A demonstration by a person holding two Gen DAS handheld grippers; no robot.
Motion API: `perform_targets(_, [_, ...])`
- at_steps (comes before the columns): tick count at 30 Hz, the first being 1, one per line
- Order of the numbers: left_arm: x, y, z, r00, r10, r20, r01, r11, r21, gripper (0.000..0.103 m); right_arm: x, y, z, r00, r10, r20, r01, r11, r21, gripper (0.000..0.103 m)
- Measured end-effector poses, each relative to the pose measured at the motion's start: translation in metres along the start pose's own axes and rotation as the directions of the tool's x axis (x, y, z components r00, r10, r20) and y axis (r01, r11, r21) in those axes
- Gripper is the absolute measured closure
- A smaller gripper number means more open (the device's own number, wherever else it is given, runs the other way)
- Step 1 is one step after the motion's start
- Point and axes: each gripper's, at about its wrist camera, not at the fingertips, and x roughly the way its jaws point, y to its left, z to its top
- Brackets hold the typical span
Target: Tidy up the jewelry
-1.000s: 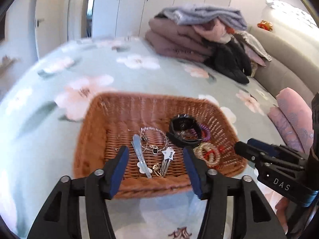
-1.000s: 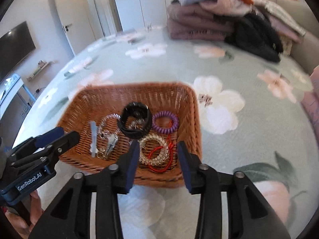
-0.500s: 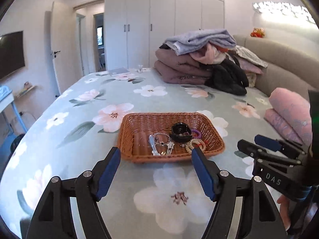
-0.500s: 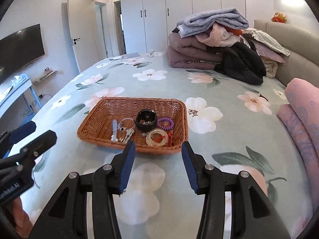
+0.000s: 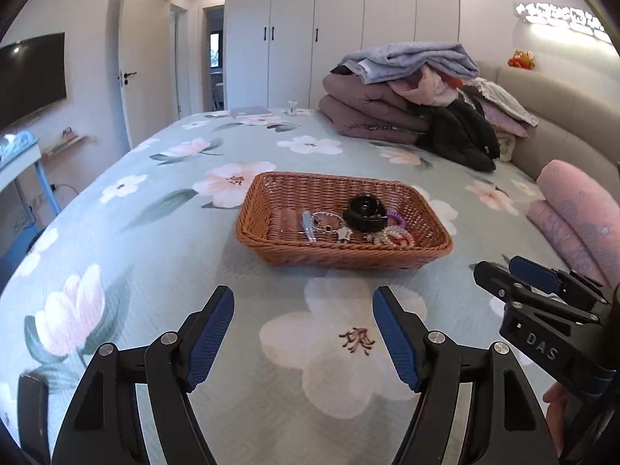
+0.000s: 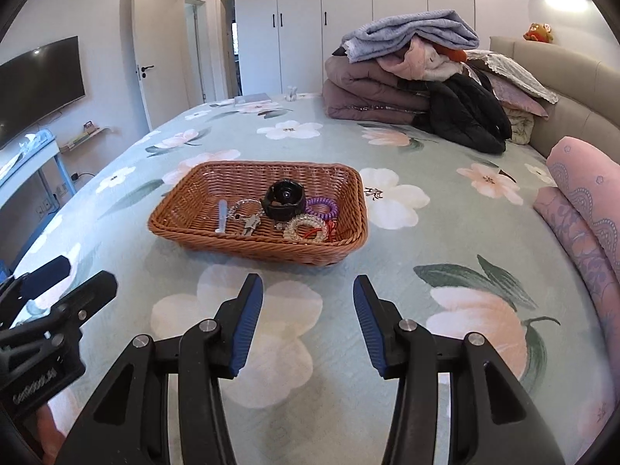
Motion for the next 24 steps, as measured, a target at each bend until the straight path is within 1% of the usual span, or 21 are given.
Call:
perform_targets(3, [0.003, -0.002, 0.008, 1.0, 0.026, 0.005, -0.026, 0.999, 0.044, 0.028, 0.013, 0.002, 0.002, 1.0, 0.011, -0.019, -0.011, 1.0, 0.012, 0.052])
perform_targets(5, [0.004, -0.002, 0.014, 1.0, 0.028, 0.014, -0.028, 0.998, 0.053, 0.028, 0.02, 0.004, 0.004, 0.999, 0.022, -0.028, -0.022, 1.0, 0.015, 0.052])
perform_targets(8, [0.011, -0.001, 0.016, 1.0, 0.024, 0.018, -0.025, 0.998, 0.05, 0.028, 0.025, 0.008, 0.004, 0.999, 0.026, -0.024, -0.025, 1.0, 0.013, 0.052])
perform_targets(11, [0.019, 0.0, 0.014, 1.0, 0.006, 0.017, -0.007, 1.0, 0.03, 0.028, 0.025, 0.012, 0.001, 1.0, 0.002, -0.008, -0.003, 1.0, -0.011, 0.052])
perform_targets(18, [0.019, 0.001, 0.013, 0.999, 0.009, 0.041, -0.01, 1.0, 0.023, 0.028, 0.023, 0.01, 0.001, 1.0, 0.001, 0.003, -0.001, 1.0, -0.01, 0.052])
perform_targets(24, [0.019, 0.004, 0.012, 0.999, 0.012, 0.04, -0.012, 1.0, 0.009, 0.028, 0.019, 0.011, 0.001, 1.0, -0.001, 0.021, 0.001, 1.0, -0.016, 0.052])
